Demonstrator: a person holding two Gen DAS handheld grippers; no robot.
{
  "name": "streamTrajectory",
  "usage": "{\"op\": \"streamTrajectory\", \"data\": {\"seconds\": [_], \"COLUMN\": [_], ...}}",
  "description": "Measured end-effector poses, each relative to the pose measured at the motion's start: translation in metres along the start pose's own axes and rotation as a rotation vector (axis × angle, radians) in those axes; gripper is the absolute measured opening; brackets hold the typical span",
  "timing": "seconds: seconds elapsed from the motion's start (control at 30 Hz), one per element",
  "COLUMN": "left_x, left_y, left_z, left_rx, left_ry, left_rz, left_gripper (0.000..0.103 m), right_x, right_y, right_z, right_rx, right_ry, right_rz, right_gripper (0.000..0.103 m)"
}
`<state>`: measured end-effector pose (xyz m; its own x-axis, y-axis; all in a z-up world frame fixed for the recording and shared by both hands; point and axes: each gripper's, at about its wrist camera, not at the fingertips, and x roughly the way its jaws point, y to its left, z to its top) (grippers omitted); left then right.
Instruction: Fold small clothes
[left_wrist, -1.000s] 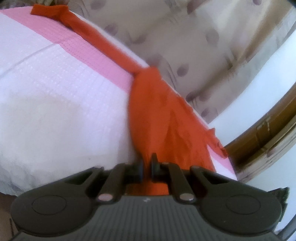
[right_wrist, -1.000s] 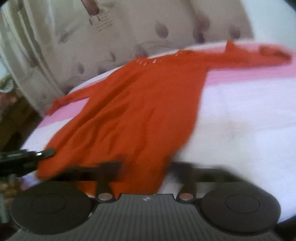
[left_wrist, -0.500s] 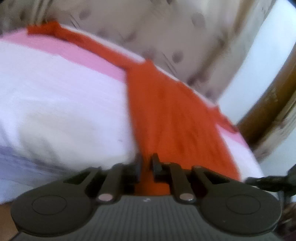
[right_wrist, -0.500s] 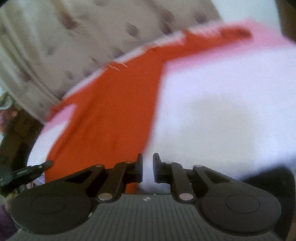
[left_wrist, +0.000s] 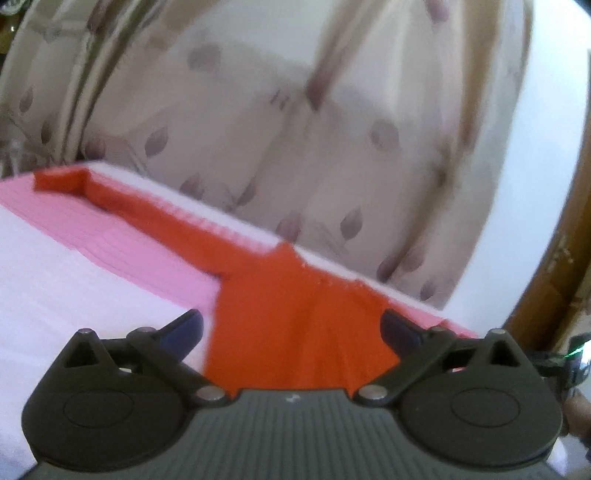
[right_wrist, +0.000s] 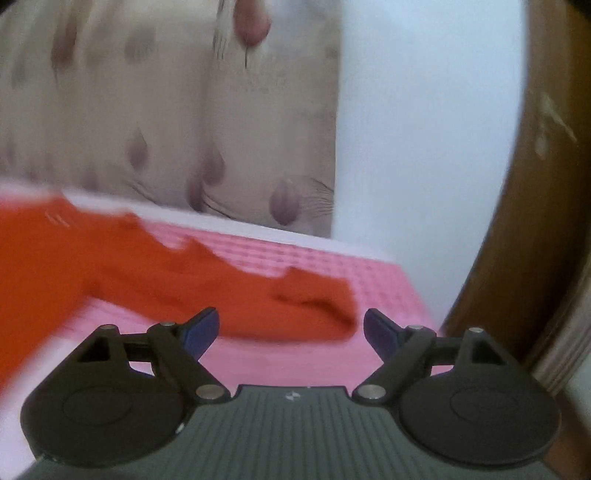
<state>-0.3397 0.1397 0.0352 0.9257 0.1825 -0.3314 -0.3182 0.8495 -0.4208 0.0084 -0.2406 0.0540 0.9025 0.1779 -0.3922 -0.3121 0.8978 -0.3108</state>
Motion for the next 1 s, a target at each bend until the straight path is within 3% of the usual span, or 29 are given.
{"op": "streamTrajectory", "data": {"seconds": [0.1, 0.17, 0.2, 0.23, 0.27, 0.3, 0.33, 0.43, 0.47, 0.53, 0.6, 0.63, 0.67, 0.7, 0.73, 0.93, 1.0], "left_x": [0.033, 0.043, 0.048, 0.050, 0.053, 0.051, 0.048, 0.047, 0.046, 0.045, 0.046, 0.047, 0.048, 0.048, 0.048, 0.049, 0.049], "left_y": [0.006, 0.014, 0.018, 0.023, 0.027, 0.031, 0.032, 0.036, 0.037, 0.037, 0.036, 0.035, 0.034, 0.034, 0.034, 0.032, 0.032], "left_z": [-0.005, -0.009, -0.012, -0.016, -0.019, -0.023, -0.025, -0.029, -0.030, -0.030, -0.030, -0.030, -0.030, -0.030, -0.030, -0.030, -0.030], "left_rx": [-0.050, -0.085, -0.097, -0.103, -0.116, -0.127, -0.142, -0.166, -0.175, -0.183, -0.182, -0.182, -0.182, -0.181, -0.180, -0.170, -0.164], "left_ry": [0.047, 0.056, 0.065, 0.079, 0.098, 0.087, 0.060, 0.053, 0.048, 0.043, 0.043, 0.042, 0.042, 0.042, 0.042, 0.047, 0.049], "left_rz": [0.051, 0.082, 0.104, 0.127, 0.148, 0.144, 0.122, 0.093, 0.091, 0.087, 0.087, 0.089, 0.092, 0.092, 0.093, 0.099, 0.101], "left_gripper": [0.103, 0.103, 0.103, 0.103, 0.103, 0.103, 0.103, 0.103, 0.103, 0.103, 0.103, 0.103, 0.103, 0.103, 0.103, 0.103, 0.103], "right_x": [0.054, 0.085, 0.097, 0.108, 0.115, 0.119, 0.119, 0.109, 0.103, 0.091, 0.083, 0.080, 0.075, 0.073, 0.071, 0.086, 0.094], "right_y": [0.005, 0.000, -0.004, -0.012, -0.020, -0.033, -0.058, -0.131, -0.146, -0.166, -0.179, -0.183, -0.184, -0.182, -0.180, -0.166, -0.161], "right_z": [0.003, 0.003, 0.004, 0.003, 0.004, 0.004, 0.002, -0.031, -0.046, -0.073, -0.095, -0.103, -0.108, -0.108, -0.106, -0.084, -0.072], "right_rx": [-0.126, -0.157, -0.143, -0.114, -0.067, 0.013, 0.172, 0.667, 0.779, 0.925, 1.069, 1.119, 1.134, 1.120, 1.105, 1.019, 0.967], "right_ry": [0.051, 0.078, 0.098, 0.124, 0.143, 0.141, 0.123, 0.104, 0.095, 0.078, 0.054, 0.045, 0.012, -0.005, -0.020, 0.009, 0.040], "right_rz": [-0.042, -0.056, -0.049, -0.034, -0.035, -0.039, -0.044, -0.055, -0.059, -0.056, 0.036, 0.061, 0.088, 0.105, 0.113, 0.107, 0.089], "right_gripper": [0.082, 0.072, 0.061, 0.038, 0.030, 0.019, 0.016, 0.015, 0.015, 0.020, 0.025, 0.045, 0.053, 0.070, 0.081, 0.095, 0.094]}}
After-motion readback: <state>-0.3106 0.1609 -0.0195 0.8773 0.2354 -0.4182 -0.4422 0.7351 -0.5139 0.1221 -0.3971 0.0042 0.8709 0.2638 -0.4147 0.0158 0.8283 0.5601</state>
